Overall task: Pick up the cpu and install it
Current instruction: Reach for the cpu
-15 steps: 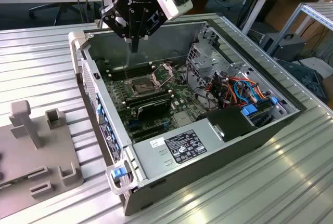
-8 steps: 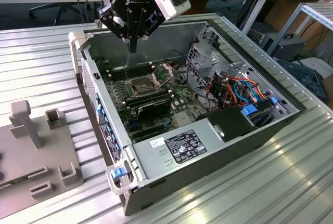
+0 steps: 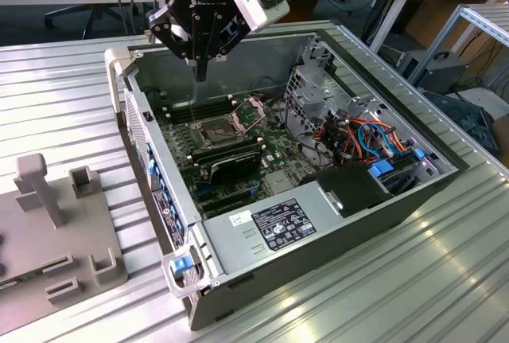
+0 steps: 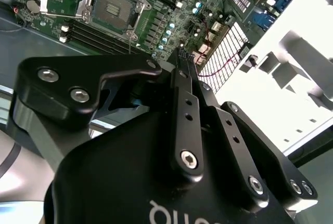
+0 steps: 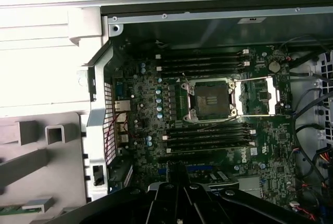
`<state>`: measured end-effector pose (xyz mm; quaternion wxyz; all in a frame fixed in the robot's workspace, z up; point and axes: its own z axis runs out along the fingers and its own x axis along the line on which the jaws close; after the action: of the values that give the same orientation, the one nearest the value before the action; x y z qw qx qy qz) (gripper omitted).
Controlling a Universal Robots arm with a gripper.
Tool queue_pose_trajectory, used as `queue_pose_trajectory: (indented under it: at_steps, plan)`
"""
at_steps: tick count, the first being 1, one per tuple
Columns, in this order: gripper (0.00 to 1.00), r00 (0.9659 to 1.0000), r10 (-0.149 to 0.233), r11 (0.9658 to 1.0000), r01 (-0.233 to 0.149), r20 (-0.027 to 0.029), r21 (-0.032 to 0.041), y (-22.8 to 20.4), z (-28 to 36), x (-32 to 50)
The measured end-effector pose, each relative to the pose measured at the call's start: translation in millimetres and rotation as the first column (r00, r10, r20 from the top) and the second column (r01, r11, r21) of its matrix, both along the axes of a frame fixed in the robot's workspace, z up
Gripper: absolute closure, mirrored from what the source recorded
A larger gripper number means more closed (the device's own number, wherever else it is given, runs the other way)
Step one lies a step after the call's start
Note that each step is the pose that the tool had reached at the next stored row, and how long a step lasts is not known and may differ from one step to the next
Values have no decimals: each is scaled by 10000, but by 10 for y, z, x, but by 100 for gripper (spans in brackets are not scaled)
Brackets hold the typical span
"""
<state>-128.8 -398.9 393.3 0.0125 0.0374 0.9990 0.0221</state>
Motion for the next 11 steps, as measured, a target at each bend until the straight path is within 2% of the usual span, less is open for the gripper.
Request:
queue_pose_trajectory:
  at_steps: [11]
  plan:
    - [89,10000,1,10000,-1,0,0,0,0,-82]
